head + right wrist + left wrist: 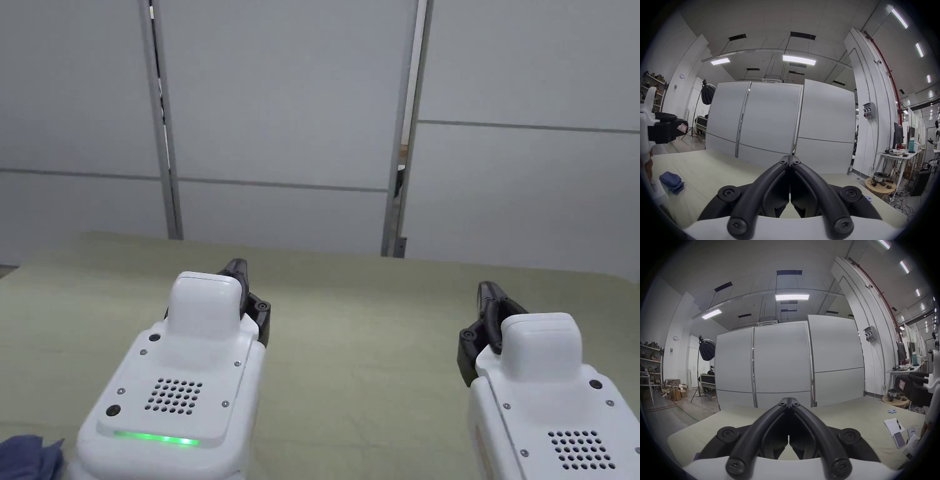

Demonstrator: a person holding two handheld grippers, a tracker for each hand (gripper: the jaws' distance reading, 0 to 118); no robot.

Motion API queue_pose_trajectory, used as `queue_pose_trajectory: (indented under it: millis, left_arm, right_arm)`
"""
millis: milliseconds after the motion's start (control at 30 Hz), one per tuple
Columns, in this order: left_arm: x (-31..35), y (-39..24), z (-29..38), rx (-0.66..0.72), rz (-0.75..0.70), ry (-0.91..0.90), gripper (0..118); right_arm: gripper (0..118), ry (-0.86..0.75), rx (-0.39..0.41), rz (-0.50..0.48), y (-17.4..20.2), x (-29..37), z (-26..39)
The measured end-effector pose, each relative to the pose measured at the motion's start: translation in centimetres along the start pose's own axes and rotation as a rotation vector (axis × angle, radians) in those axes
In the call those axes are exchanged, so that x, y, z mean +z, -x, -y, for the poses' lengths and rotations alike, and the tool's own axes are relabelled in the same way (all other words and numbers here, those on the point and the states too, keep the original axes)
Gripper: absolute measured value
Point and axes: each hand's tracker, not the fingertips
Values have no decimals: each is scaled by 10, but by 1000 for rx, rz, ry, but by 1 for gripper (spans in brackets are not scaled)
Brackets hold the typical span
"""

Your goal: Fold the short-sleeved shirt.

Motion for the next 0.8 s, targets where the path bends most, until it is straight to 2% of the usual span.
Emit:
queue_pose_trajectory:
  millis: [267,800]
  left_arm:
    - [1,0,1,9,12,0,0]
    - [-3,-1,2,20,26,16,0]
  right_arm:
    - [2,41,-50,-13,-1,0,1]
    - [2,68,-45,-33,1,-2,4]
